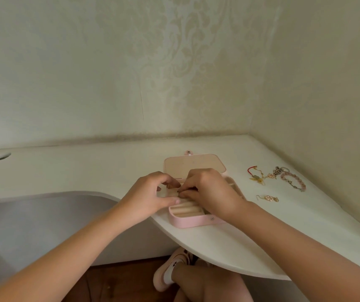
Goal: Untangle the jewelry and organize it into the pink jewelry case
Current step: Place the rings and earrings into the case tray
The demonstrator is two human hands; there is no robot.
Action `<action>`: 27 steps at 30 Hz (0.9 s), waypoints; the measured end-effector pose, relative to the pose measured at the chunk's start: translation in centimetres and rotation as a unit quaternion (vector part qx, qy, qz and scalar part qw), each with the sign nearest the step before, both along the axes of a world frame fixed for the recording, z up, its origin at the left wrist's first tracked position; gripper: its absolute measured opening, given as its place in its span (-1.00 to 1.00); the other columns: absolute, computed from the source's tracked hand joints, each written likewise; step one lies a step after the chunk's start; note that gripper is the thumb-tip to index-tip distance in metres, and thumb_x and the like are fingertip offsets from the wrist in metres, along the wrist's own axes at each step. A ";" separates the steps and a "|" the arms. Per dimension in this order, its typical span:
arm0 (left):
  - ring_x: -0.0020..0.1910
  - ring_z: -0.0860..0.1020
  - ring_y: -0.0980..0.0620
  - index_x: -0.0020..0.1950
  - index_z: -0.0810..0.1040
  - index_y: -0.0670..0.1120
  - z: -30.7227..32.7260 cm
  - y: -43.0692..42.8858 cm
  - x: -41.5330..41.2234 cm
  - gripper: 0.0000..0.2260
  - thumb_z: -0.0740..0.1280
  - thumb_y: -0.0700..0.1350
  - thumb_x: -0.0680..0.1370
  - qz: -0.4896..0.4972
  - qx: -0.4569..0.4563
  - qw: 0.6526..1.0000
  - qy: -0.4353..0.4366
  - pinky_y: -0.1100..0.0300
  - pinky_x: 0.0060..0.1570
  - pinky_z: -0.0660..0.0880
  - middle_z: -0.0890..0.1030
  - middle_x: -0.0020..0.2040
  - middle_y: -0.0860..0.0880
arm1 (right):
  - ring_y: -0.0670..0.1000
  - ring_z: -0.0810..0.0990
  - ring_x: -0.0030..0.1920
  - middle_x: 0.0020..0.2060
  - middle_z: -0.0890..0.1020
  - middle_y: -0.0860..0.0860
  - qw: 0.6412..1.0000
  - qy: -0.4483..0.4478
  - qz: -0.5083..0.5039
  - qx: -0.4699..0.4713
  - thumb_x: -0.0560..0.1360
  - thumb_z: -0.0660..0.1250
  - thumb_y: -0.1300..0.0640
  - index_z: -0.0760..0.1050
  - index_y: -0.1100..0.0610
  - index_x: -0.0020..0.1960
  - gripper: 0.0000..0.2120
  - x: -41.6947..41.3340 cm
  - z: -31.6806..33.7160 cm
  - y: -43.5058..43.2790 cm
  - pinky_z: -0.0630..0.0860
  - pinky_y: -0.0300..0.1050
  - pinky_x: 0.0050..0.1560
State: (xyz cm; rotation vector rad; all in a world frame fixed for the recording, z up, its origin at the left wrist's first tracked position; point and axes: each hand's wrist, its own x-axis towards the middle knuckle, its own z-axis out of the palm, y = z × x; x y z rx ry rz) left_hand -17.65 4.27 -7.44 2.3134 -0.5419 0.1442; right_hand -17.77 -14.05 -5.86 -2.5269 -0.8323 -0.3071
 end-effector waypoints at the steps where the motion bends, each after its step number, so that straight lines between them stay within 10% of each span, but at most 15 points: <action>1: 0.06 0.48 0.34 0.07 0.58 0.10 0.0 -0.1 0.0 -0.72 0.52 -0.08 0.40 -0.003 0.006 1.000 -0.009 0.52 -0.02 0.33 0.59 0.05 0.24 | 0.06 0.58 -0.19 -0.19 0.64 0.11 1.000 0.007 0.000 0.010 0.48 0.40 0.19 0.70 0.15 -0.05 -0.88 -0.1 0.3 -0.3 0.32 -0.26 -0.22; 6: 0.03 0.48 0.39 0.13 0.61 0.09 -0.1 -0.5 -0.1 -0.73 0.48 -0.09 0.45 -0.045 0.034 0.997 -0.051 0.56 -0.01 0.29 0.56 0.05 0.23 | -0.06 0.56 -0.14 -0.09 0.69 0.07 0.982 0.012 -0.170 0.083 0.51 0.34 0.22 0.65 0.18 0.05 -0.84 2.2 3.2 -6.1 0.35 -0.43 -0.18; 12: -0.03 0.51 0.34 0.06 0.68 -0.01 0.1 -1.0 0.4 -0.84 0.41 -0.13 0.50 -0.070 0.067 0.992 -0.079 0.57 0.06 0.31 0.55 -0.03 0.21 | 0.19 0.60 0.08 0.11 0.61 0.20 0.894 0.083 -0.432 -0.089 0.52 0.18 0.39 0.57 0.26 0.17 -0.70 6.5 2.4 -15.5 0.54 -0.04 0.07; 18: 0.04 0.48 0.29 -0.02 0.71 -0.02 0.0 -0.9 1.1 -0.88 0.45 -0.16 0.47 -0.075 0.055 0.992 -0.084 0.54 -0.04 0.34 0.56 -0.08 0.24 | 0.13 0.50 -0.24 -0.35 0.49 0.11 0.873 0.109 -0.450 -0.151 0.49 0.21 0.39 0.36 0.20 -0.36 -0.73 7.4 0.6 -19.1 0.28 -0.18 -0.43; 27: -0.02 0.51 0.28 0.00 0.70 0.04 0.1 -0.9 0.8 -0.87 0.43 -0.14 0.50 -0.060 0.052 0.995 -0.066 0.51 -0.07 0.32 0.56 -0.05 0.23 | 0.07 0.44 -0.38 -0.47 0.39 0.04 0.869 0.076 -0.450 -0.188 0.48 0.36 0.27 0.37 0.20 -0.36 -0.72 7.0 0.4 -18.7 0.29 -0.18 -0.40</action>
